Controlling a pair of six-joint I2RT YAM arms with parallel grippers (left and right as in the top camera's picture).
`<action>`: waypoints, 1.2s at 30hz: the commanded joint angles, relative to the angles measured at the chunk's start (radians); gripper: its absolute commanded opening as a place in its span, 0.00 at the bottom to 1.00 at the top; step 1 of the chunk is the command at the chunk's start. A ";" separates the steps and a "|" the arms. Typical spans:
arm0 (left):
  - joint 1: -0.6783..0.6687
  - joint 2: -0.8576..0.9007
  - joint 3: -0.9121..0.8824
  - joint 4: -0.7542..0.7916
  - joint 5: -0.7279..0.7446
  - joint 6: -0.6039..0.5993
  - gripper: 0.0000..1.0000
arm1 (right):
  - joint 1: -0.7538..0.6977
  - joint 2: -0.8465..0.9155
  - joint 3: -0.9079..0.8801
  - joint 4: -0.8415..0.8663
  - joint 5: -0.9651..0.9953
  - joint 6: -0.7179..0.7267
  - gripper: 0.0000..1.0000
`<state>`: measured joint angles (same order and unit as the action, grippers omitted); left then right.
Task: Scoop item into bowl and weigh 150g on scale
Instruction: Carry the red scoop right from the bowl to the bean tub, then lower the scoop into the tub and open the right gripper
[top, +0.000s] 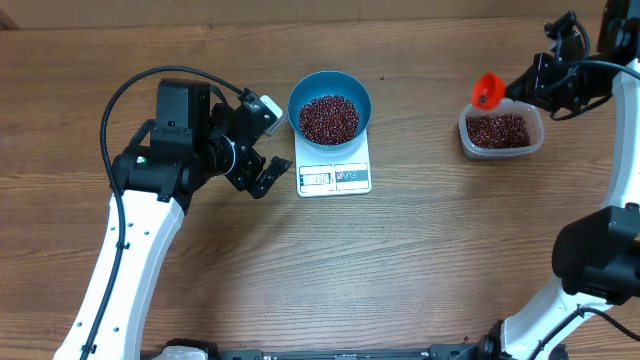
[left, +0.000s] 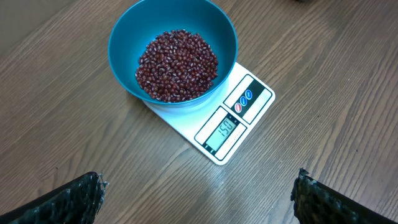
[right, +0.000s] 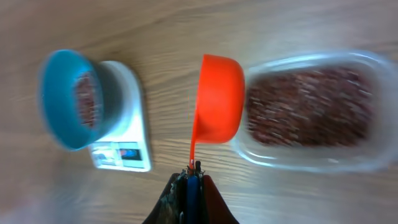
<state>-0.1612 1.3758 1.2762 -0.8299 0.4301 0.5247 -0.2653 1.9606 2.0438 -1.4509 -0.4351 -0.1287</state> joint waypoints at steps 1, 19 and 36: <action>0.004 0.004 0.021 0.003 0.005 0.011 1.00 | 0.031 -0.031 0.018 0.002 0.232 0.097 0.04; 0.004 0.005 0.021 0.003 0.005 0.011 1.00 | 0.202 -0.027 -0.090 0.017 0.723 0.237 0.04; 0.004 0.004 0.021 0.003 0.005 0.011 0.99 | 0.170 -0.027 -0.097 0.058 0.486 0.238 0.04</action>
<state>-0.1612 1.3758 1.2762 -0.8299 0.4301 0.5247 -0.0837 1.9606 1.9537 -1.3987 0.0986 0.1017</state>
